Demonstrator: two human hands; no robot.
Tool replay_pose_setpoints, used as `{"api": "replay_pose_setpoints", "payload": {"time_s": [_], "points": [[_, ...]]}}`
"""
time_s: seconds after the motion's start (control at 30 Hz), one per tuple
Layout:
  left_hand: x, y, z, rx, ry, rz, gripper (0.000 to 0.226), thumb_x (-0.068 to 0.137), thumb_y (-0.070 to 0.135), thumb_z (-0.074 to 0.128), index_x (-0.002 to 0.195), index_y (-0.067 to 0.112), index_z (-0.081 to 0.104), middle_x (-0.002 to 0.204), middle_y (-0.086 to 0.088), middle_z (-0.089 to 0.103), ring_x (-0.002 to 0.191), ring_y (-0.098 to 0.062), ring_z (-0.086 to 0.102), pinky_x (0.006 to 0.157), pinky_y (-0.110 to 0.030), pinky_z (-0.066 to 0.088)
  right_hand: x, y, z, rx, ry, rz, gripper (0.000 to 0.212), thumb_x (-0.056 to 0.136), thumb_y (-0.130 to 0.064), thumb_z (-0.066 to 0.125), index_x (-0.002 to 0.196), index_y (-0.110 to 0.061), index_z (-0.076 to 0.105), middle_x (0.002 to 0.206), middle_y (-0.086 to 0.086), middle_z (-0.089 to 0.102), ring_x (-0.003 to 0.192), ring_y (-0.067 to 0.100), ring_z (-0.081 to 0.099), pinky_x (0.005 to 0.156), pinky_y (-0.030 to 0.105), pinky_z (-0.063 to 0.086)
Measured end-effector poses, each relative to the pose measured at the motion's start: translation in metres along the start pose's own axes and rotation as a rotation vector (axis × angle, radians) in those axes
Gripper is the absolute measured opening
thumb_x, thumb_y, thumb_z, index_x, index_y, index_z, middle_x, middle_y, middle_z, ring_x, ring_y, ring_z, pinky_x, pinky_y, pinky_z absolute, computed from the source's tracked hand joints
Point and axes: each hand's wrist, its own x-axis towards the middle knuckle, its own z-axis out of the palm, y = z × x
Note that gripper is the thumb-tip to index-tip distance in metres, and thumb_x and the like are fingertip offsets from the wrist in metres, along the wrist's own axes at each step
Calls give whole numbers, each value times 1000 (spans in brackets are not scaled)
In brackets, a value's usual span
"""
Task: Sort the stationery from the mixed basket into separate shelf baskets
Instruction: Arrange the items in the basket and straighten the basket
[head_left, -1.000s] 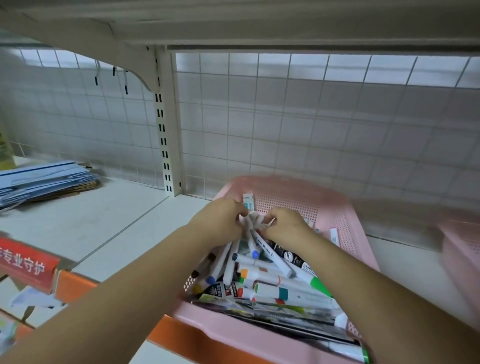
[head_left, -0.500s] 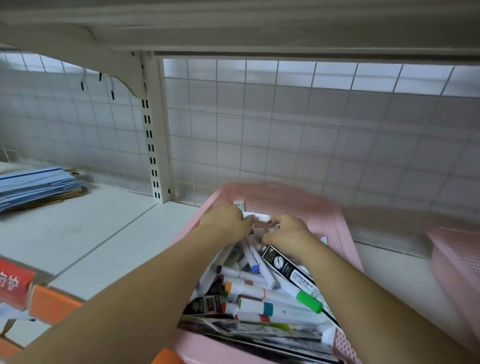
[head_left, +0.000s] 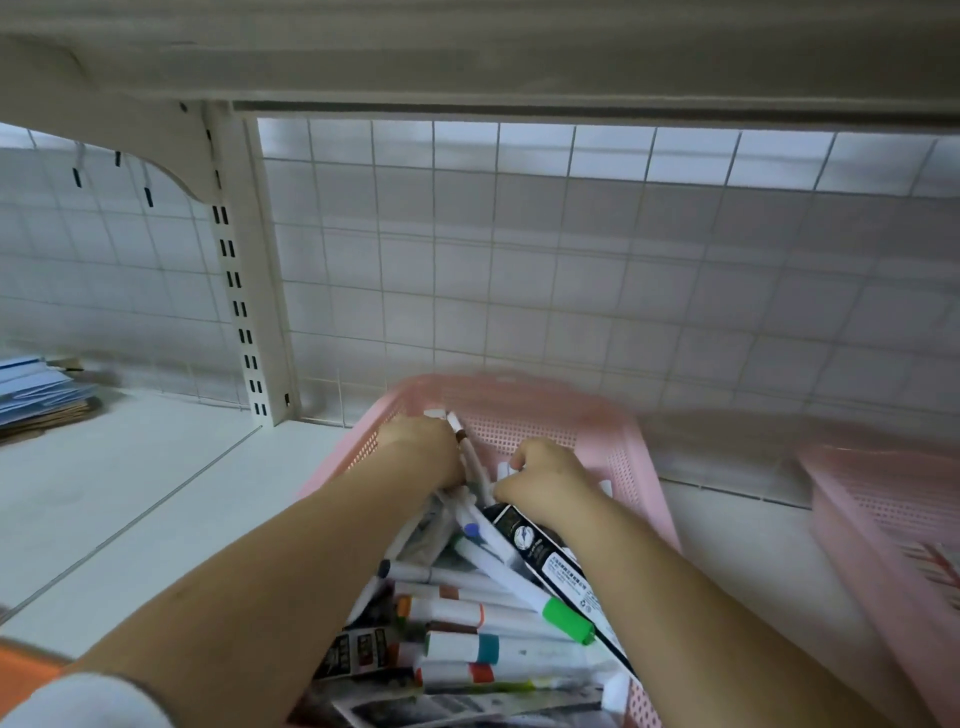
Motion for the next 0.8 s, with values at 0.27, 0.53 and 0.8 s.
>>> {"api": "replay_pose_setpoints", "payload": {"time_s": [0.27, 0.53, 0.8], "points": [[18, 9, 7, -6, -7, -60, 22, 91, 27, 53, 104, 11, 59, 81, 0, 53, 89, -17, 61, 71, -25, 48, 3, 2, 2, 0, 15, 0, 26, 83, -17, 60, 108, -11, 58, 114, 7, 58, 98, 24, 55, 70, 25, 38], [12, -3, 11, -474, 120, -55, 21, 88, 20, 57, 98, 5, 66, 89, -8, 65, 71, -18, 52, 68, -26, 47, -1, -2, -4, 7, 113, -28, 34, 88, -32, 57, 114, -9, 58, 113, 9, 60, 103, 28, 57, 86, 32, 47], [-29, -8, -23, -940, 265, 170, 12, 91, 12, 57, 85, 5, 65, 67, 0, 60, 55, -6, 55, 49, -7, 42, -3, -14, -16, 998, 26, -24, 11, 90, -13, 53, 97, -18, 61, 93, 11, 65, 72, 24, 60, 60, 30, 49]]}}
